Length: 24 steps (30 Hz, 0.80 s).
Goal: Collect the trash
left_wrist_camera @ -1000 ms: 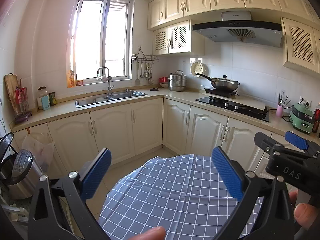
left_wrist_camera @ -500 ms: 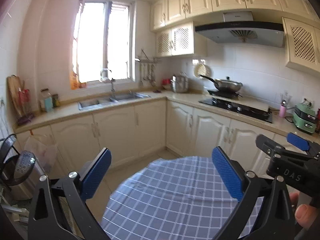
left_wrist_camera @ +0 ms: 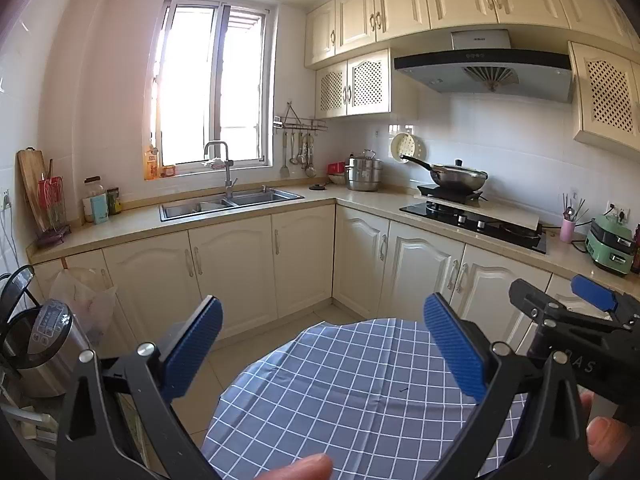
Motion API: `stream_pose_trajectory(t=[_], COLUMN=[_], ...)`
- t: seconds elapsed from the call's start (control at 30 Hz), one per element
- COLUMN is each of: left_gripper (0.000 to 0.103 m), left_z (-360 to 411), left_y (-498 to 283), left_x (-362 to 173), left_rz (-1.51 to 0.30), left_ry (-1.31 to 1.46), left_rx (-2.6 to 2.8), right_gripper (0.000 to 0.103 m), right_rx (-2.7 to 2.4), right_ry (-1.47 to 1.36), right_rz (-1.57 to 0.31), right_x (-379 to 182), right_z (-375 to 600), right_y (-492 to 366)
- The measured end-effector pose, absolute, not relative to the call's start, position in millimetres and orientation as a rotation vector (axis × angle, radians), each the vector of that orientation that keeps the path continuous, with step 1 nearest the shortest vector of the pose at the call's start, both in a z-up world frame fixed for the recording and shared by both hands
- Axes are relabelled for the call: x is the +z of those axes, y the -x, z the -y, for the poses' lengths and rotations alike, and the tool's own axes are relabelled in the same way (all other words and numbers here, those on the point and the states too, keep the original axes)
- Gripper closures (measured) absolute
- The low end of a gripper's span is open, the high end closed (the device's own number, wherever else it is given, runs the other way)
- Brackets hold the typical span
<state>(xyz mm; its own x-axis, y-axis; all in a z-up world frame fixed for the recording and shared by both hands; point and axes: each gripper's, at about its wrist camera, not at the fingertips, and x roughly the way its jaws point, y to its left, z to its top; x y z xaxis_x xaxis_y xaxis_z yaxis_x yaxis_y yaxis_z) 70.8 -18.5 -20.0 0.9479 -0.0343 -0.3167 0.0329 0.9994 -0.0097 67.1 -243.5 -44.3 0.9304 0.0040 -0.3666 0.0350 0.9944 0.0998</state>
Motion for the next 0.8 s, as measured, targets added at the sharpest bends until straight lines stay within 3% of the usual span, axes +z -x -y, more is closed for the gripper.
stream_pose_trajectory(t=[0.8], left_gripper=[0.005], left_z=[18.3], left_y=[-69.8], left_x=[-20.3], left_rz=[-0.324], left_ry=[0.008], left_rx=[-0.034], right_gripper=[0.006], right_rx=[-0.015], right_ry=[-0.104], right_rz=[-0.375], right_x=[-43.7], right_z=[243.6], right_y=[-67.0])
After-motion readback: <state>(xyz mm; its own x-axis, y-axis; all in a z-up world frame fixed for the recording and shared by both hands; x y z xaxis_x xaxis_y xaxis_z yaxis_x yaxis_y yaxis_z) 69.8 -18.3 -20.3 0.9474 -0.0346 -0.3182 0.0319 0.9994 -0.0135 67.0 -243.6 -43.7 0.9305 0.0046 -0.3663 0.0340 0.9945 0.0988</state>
